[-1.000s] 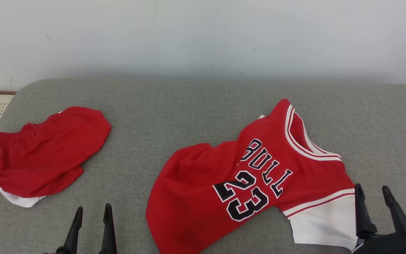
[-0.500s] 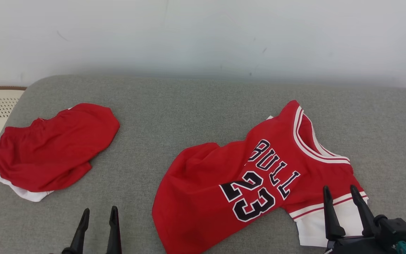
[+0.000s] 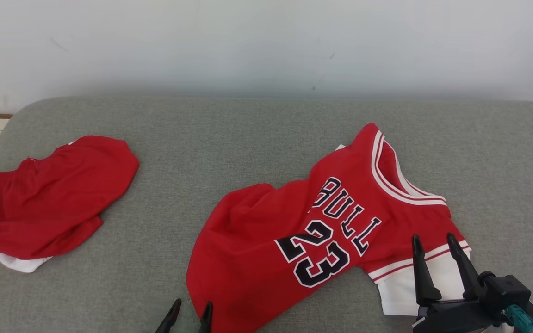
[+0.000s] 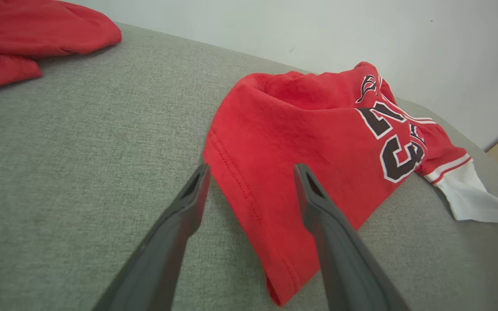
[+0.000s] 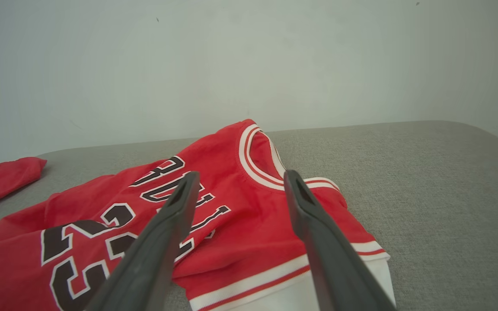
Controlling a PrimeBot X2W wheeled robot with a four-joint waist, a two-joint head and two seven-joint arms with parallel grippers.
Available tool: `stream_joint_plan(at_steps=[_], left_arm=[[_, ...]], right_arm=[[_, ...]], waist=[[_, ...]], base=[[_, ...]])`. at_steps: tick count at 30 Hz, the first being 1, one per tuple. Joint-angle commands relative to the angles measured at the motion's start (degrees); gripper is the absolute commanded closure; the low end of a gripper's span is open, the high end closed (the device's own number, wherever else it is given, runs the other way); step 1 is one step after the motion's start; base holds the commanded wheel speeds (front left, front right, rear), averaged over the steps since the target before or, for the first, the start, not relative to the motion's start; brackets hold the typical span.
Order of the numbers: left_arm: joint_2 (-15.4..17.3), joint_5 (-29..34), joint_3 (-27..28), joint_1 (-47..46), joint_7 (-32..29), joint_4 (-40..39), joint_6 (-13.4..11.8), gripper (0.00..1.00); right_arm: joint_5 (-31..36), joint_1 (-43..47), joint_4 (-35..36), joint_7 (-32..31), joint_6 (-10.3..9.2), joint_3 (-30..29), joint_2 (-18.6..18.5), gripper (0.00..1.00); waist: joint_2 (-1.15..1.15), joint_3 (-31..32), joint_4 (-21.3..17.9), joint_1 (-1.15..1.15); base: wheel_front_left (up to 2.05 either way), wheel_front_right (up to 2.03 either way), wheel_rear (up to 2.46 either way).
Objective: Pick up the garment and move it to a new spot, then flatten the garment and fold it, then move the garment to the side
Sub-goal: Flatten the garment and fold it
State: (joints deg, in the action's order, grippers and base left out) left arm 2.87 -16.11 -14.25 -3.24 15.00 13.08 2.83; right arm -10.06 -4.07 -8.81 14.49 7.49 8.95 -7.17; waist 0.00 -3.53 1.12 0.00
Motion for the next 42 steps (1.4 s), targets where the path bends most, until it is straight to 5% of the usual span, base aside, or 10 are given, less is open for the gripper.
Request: stream_joint_plan(at_steps=[1,16,21,23,32,42], left_arm=[[0.04,-0.84,-0.87,-1.01,0.22,1.65,0.32,0.0],[0.05,-1.46,-0.6,-2.71,0.22,8.93,-1.92,0.0],[0.05,-2.61,-2.33,-3.81,0.22,11.17,-0.78,0.0],[0.06,-3.18,-2.83,-4.42,0.22,11.36,-0.13,1.0],[0.46,0.98,-1.77,-8.18,0.22,6.68,0.93,1.0],[6.15,6.95,-2.61,-19.3,-0.22,0.55,3.25,1.0]], right_arm=[[-0.28,-0.39,-0.52,0.26,0.01,0.09,0.11,0.0],[-0.42,-1.03,-1.73,0.7,0.01,0.23,0.32,0.0],[-0.19,-1.28,-1.85,0.72,0.01,0.51,0.3,0.0],[-0.19,-1.42,-1.86,0.73,0.01,0.69,0.24,0.0],[-0.4,-2.11,-1.91,0.69,0.01,0.87,-0.27,0.0],[-0.63,-3.58,-2.23,0.71,0.01,1.06,0.9,0.0]], waist=[[0.0,-0.52,-1.53,0.0],[0.0,-0.99,-4.65,0.0],[0.0,-1.01,-4.57,0.0],[0.0,-1.09,-4.48,0.0],[0.0,-1.64,-4.11,0.0],[0.0,-2.46,-6.15,0.0]], base=[[0.0,0.0,0.0],[0.0,0.0,0.0],[0.0,0.0,0.0],[0.0,0.0,0.0],[0.0,0.0,0.0],[0.0,0.0,0.0]])
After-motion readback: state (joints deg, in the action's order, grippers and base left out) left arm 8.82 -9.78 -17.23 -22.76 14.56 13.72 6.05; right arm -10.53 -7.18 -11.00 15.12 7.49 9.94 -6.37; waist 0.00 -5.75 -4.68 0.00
